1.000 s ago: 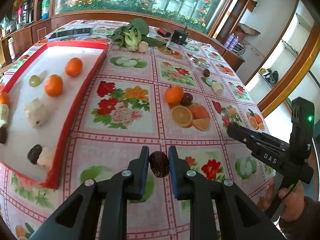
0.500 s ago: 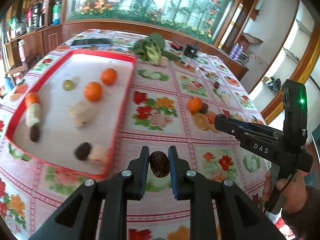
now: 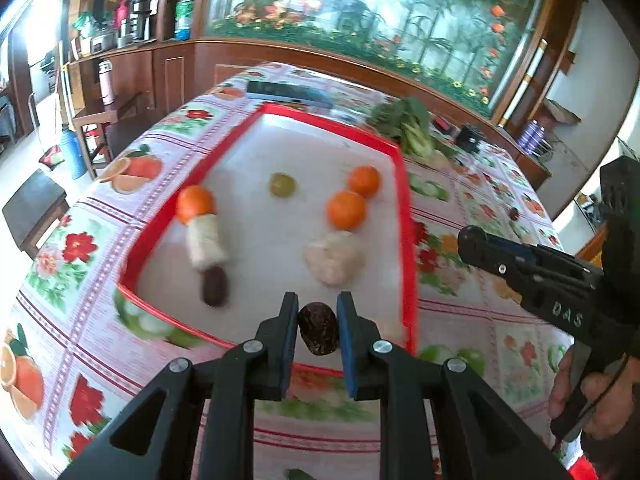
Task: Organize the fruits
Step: 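Carry both held dates over the white red-rimmed tray, then lower the dates into the tray and open both grippers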
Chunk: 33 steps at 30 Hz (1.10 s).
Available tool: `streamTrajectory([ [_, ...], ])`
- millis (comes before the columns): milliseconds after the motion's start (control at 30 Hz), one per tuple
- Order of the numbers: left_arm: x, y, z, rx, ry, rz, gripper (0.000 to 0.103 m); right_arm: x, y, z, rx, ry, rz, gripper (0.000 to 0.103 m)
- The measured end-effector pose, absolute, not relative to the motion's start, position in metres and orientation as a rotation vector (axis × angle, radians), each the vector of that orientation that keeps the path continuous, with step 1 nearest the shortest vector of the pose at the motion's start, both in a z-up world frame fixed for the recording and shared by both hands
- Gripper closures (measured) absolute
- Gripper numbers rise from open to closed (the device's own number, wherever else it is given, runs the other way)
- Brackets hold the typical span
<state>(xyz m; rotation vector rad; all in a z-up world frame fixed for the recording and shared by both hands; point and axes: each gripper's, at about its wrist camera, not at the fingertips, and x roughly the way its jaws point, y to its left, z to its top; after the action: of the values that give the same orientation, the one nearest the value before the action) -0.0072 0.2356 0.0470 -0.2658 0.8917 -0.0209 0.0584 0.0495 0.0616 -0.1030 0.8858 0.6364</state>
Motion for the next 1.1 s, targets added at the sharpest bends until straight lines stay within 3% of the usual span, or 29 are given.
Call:
streamTrajectory([
  [433, 0.02, 0.257, 0.026, -0.28, 0.929, -0.012, 0.081, 0.081, 0.107, 0.035, -0.202, 0.904, 0.668, 0.076],
  [1100, 0.032, 0.246, 0.012, -0.22, 0.936, 0.006, 0.08, 0.087, 0.119, 0.018, -0.27, 0.922, 0.686, 0.075],
])
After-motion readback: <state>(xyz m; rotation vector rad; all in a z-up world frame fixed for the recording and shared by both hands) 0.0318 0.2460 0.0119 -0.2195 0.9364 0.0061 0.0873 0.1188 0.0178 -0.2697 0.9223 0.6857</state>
